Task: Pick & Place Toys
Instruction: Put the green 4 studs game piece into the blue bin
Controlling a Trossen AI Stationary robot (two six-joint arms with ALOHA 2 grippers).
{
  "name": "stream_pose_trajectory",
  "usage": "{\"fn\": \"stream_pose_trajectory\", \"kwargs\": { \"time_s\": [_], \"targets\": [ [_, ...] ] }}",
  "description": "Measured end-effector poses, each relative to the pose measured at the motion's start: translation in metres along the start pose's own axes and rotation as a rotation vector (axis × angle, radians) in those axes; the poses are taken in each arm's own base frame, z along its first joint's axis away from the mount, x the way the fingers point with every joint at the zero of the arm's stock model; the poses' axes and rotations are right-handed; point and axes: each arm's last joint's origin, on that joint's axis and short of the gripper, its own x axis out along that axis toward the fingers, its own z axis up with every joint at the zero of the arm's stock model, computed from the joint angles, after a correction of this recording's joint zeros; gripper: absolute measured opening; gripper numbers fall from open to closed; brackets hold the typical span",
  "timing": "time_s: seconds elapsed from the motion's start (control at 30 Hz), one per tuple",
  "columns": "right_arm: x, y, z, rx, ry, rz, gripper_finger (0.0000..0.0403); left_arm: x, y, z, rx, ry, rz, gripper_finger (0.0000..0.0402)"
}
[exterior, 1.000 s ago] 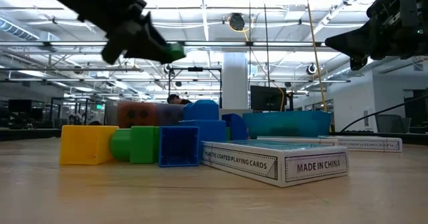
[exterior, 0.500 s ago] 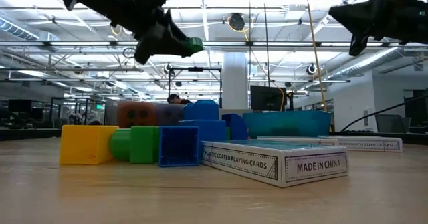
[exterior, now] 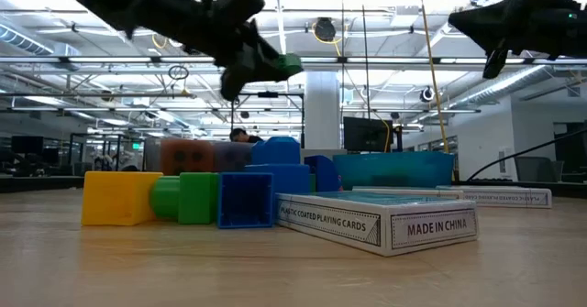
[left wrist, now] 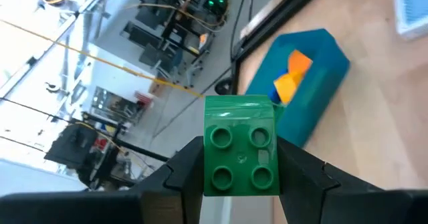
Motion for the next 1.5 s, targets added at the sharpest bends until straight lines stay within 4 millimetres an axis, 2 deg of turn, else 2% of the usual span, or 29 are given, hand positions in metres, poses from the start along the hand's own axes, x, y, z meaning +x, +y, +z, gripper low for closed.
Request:
{"fn": "stream_pose_trajectory", "kwargs": {
  "time_s": [0.17, 0.33, 0.43, 0.53, 0.67, 0.77, 0.9, 1.0, 1.13, 1.27, 1.37, 1.5],
  "targets": [
    [0.010, 0.001, -0.006, 0.074, 0.024, -0.018, 0.0081, 0.028, 0.004, 0.016, 0.042, -0.020, -0.050, 0.0150],
    [0.024, 0.000, -0.021, 0.096, 0.106, -0.039, 0.0161, 0.056, 0.001, 0.036, 0.080, -0.039, -0.053, 0.0150],
    [0.033, 0.000, -0.036, 0.112, 0.236, -0.062, 0.0206, 0.067, 0.002, 0.046, 0.105, -0.051, -0.038, 0.0150],
    [0.051, 0.006, -0.037, 0.140, 0.296, -0.027, 0.0241, 0.075, -0.002, 0.050, 0.131, -0.043, -0.047, 0.0150],
    [0.071, 0.013, -0.040, 0.122, 0.327, 0.055, 0.0269, 0.080, -0.001, 0.054, 0.134, -0.035, -0.060, 0.0150],
    [0.083, 0.018, -0.037, 0.130, 0.298, 0.107, 0.0275, 0.078, -0.002, 0.056, 0.130, -0.034, -0.053, 0.0150],
    [0.090, 0.015, -0.049, 0.106, 0.360, 0.047, 0.0276, 0.075, -0.006, 0.059, 0.152, -0.025, -0.048, 0.0150],
    [0.102, 0.015, -0.049, 0.129, 0.353, 0.036, 0.0277, 0.074, -0.007, 0.060, 0.154, -0.029, -0.052, 0.0150],
    [0.113, 0.013, -0.059, 0.126, 0.402, 0.007, 0.0277, 0.073, -0.008, 0.062, 0.150, -0.034, -0.048, 0.0150],
    [0.125, 0.018, -0.060, 0.133, 0.419, 0.075, 0.0275, 0.072, -0.008, 0.062, 0.150, -0.037, -0.048, 0.0150],
    [0.129, 0.019, -0.062, 0.126, 0.425, 0.086, 0.0262, 0.072, -0.009, 0.062, 0.153, -0.031, -0.051, 0.0150],
    [0.131, 0.019, -0.061, 0.112, 0.415, 0.087, 0.0225, 0.072, -0.009, 0.062, 0.153, -0.029, -0.049, 0.0150]
  ]
}}
